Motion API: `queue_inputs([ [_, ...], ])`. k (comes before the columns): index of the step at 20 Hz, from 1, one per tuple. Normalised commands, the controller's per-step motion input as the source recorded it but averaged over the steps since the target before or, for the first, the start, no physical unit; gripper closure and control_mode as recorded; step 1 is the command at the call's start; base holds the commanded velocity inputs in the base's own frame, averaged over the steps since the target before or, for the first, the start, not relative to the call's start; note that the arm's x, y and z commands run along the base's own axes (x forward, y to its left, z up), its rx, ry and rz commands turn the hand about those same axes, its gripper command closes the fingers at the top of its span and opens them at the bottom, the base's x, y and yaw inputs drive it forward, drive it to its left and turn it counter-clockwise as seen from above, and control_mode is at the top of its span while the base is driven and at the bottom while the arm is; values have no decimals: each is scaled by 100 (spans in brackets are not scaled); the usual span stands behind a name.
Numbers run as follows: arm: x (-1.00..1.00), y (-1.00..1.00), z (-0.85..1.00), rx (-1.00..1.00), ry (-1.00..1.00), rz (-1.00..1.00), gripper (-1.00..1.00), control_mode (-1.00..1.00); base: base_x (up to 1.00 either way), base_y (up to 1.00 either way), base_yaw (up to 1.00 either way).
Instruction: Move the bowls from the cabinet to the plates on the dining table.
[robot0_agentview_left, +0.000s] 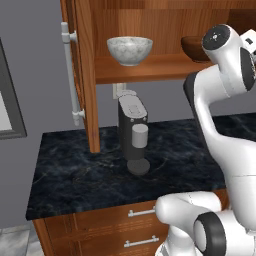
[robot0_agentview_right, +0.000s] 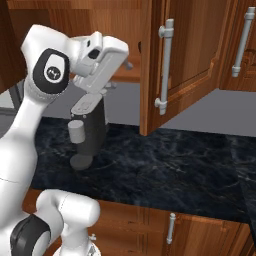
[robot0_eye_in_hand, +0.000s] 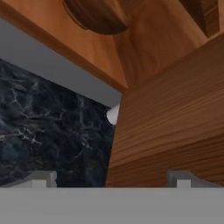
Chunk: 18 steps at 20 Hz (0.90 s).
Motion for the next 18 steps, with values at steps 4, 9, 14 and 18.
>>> queue_inputs([
  [4, 24, 0, 0, -12, 0, 0, -100, -100, 0, 0, 0],
  [9, 1, -12, 0, -8, 0, -3, -100, -100, 0, 0, 0],
  [14, -14, -36, 0, -1, 0, -6, -100, -100, 0, 0, 0],
  [18, -24, -32, 0, 0, 0, -6, -100, -100, 0, 0, 0],
])
